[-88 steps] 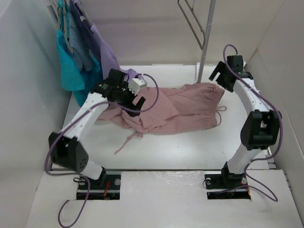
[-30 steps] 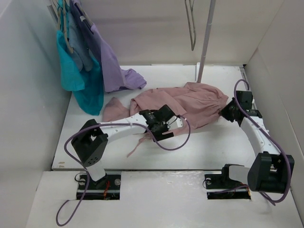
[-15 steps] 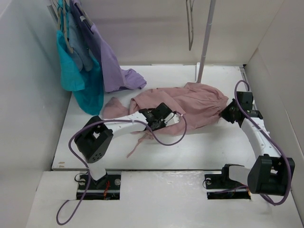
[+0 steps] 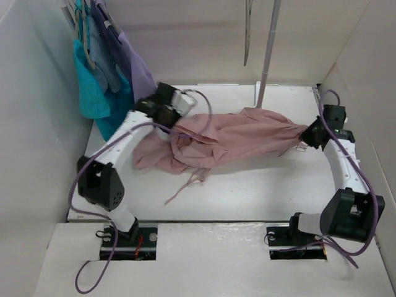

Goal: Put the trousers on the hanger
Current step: Flatten out the trousers at the center of the board.

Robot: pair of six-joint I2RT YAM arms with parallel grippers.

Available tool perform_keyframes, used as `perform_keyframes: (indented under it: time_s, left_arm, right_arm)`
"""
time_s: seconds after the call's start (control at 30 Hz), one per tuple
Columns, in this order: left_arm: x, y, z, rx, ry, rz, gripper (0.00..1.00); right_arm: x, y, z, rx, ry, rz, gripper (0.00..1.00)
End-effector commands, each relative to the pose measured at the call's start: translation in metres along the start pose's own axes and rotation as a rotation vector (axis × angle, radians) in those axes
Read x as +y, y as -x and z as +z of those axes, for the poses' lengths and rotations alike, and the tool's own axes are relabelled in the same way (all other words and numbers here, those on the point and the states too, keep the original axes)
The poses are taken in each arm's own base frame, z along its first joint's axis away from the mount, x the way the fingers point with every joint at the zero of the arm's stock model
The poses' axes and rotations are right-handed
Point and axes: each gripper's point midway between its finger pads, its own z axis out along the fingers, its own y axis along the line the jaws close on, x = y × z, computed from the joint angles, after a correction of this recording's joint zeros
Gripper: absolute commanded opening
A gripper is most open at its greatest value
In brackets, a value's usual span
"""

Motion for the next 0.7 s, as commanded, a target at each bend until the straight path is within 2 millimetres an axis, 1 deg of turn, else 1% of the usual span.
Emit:
perform_keyframes:
  time_s: [0.0,0.03,0.07,0.1,0.13,0.17,0.2,0.23,0.27,0.3,0.33,0.37,0.4,0.43,0.47,0.5,0.53,0.57,0.6,0.63,0.67]
  left_arm:
    - [0.062,-0.058,-0.106,0.039,0.106,-0.157,0.00]
    - [0.073,-0.073,-0.123,0.054,0.150,-0.177,0.00]
    - [0.075,-0.092,-0.148,0.067,0.194,-0.190,0.00]
    - [0.088,-0.117,-0.163,0.109,0.267,-0.236,0.00]
    - [0.084,-0.140,-0.166,0.157,0.281,-0.254,0.00]
    - [0.084,-0.153,-0.174,0.172,0.318,-0.276,0.00]
    - [0.091,-0.173,-0.198,0.179,0.427,-0.322,0.00]
    - [0.087,-0.194,-0.199,0.233,0.451,-0.335,0.00]
    - [0.090,-0.206,-0.209,0.253,0.507,-0.349,0.00]
    - [0.095,-0.214,-0.228,0.244,0.595,-0.337,0.00]
    - [0.102,-0.238,-0.244,0.317,0.693,-0.368,0.00]
    - [0.105,-0.247,-0.256,0.332,0.752,-0.367,0.00]
    - [0.113,-0.251,-0.267,0.326,0.823,-0.359,0.00]
    - [0.111,-0.264,-0.285,0.362,0.888,-0.344,0.00]
    - [0.107,-0.277,-0.279,0.404,0.884,-0.338,0.00]
    - [0.104,-0.286,-0.277,0.432,0.891,-0.335,0.00]
    - [0.104,-0.292,-0.278,0.437,0.922,-0.334,0.00]
    - [0.101,-0.301,-0.270,0.469,0.910,-0.343,0.00]
    - [0.093,-0.314,-0.250,0.499,0.867,-0.361,0.00]
    - [0.090,-0.319,-0.235,0.501,0.834,-0.380,0.00]
    - [0.086,-0.322,-0.211,0.500,0.751,-0.400,0.00]
  right_arm:
    - [-0.008,0.059,-0.009,-0.123,0.014,0.039,0.00]
    - [-0.011,0.062,-0.005,-0.111,0.014,0.051,0.00]
    - [-0.011,0.065,-0.004,-0.109,0.018,0.058,0.00]
    - [-0.010,0.068,-0.003,-0.111,0.018,0.042,0.00]
    - [-0.009,0.077,-0.005,-0.129,0.021,0.048,0.00]
    - [-0.009,0.079,-0.001,-0.122,0.017,0.039,0.00]
    - [-0.013,0.082,-0.003,-0.125,0.007,0.049,0.00]
    - [-0.015,0.083,-0.002,-0.114,0.008,0.057,0.00]
    - [-0.010,0.087,-0.005,-0.120,0.026,0.056,0.00]
    - [-0.012,0.090,-0.008,-0.133,0.025,0.062,0.00]
    - [-0.010,0.092,-0.012,-0.143,0.032,0.070,0.00]
    - [-0.007,0.093,-0.017,-0.149,0.048,0.079,0.00]
    - [-0.003,0.099,-0.026,-0.181,0.067,0.085,0.00]
    - [-0.001,0.097,-0.027,-0.181,0.083,0.083,0.00]
    - [-0.002,0.094,-0.024,-0.176,0.080,0.084,0.00]
    - [-0.001,0.095,-0.027,-0.185,0.086,0.083,0.00]
    - [-0.004,0.093,-0.027,-0.180,0.070,0.085,0.00]
    - [-0.004,0.091,-0.027,-0.168,0.074,0.085,0.00]
    - [-0.006,0.084,-0.026,-0.154,0.077,0.073,0.00]
    - [-0.005,0.081,-0.028,-0.150,0.089,0.071,0.00]
    - [-0.004,0.075,-0.026,-0.128,0.103,0.070,0.00]
